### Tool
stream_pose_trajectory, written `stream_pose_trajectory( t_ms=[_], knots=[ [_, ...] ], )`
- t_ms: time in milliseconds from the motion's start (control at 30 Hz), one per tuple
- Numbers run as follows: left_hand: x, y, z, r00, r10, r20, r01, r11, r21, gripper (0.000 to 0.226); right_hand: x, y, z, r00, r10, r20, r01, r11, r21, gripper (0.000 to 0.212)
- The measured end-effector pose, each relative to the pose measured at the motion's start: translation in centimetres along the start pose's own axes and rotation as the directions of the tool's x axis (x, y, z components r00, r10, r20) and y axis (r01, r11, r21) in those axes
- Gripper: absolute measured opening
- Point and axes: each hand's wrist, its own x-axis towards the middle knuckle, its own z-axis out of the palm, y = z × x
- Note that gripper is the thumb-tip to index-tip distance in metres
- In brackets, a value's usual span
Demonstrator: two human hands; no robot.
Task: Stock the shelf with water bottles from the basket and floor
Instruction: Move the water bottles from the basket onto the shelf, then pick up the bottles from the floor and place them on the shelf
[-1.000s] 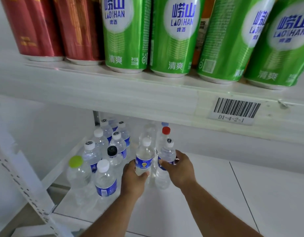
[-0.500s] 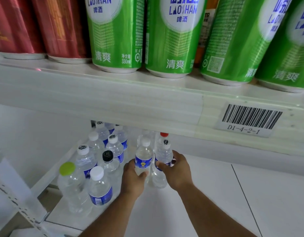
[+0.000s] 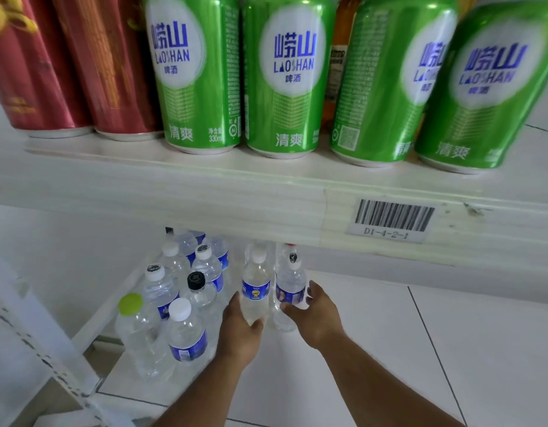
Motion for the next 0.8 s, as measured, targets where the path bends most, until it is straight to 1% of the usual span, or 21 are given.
stream_pose_trajectory(
  t_ms=[33,133,200,233,300,367,467,533,667,800],
  knots=[
    [-0.8,0.1,-0.2,1.0,0.008,0.011,-0.008,1.0,0.005,0.077,-0.8,-0.1,-0.1,1.0,0.022,-0.001,-0.022,1.0,-0.018,0.059],
    [-3.5,0.2,-1.1,0.992,0.068,0.102,-0.075,0.995,0.066,0.069,-3.5,0.2,-0.3,0.999,0.051,0.01,-0.049,0.989,-0.137,0.062],
    [-5.5,0.2,-2.0,0.969,0.11,0.223,-0.161,0.961,0.223,0.069,-5.9,0.9,-0.4,0.998,0.064,0.001,-0.062,0.969,-0.241,0.069],
    [-6.3,0.2,-2.5,0.947,0.131,0.295,-0.23,0.914,0.335,0.07,-7.0,1.4,-0.3,0.999,0.053,0.001,-0.05,0.948,-0.314,0.07],
    [-8.1,0.5,-3.9,0.883,0.172,0.436,-0.4,0.761,0.511,0.071,-9.9,2.4,-0.2,1.0,0.011,-0.002,-0.011,0.877,-0.48,0.07],
    [-10.0,1.0,-4.7,0.834,0.184,0.521,-0.503,0.642,0.579,0.071,-12.8,3.4,-0.3,1.0,-0.021,0.006,0.02,0.788,-0.616,0.073],
    [-13.0,1.4,-5.0,0.777,0.187,0.601,-0.59,0.546,0.594,0.07,-16.9,5.0,-0.8,1.0,-0.016,0.003,0.013,0.692,-0.722,0.078],
    [-15.0,1.4,-4.4,0.74,0.172,0.651,-0.63,0.517,0.58,0.07,-19.8,6.0,-1.3,1.0,0.022,-0.011,-0.023,0.662,-0.749,0.077],
    [-19.3,1.5,-2.0,0.665,0.179,0.725,-0.696,0.501,0.515,0.067,-25.1,8.9,-3.2,0.992,0.101,-0.07,-0.119,0.661,-0.741,0.077],
    [-23.8,1.6,1.3,0.58,0.182,0.794,-0.756,0.484,0.441,0.062,-30.0,12.5,-5.8,0.968,0.19,-0.164,-0.249,0.647,-0.72,0.08]
  ],
)
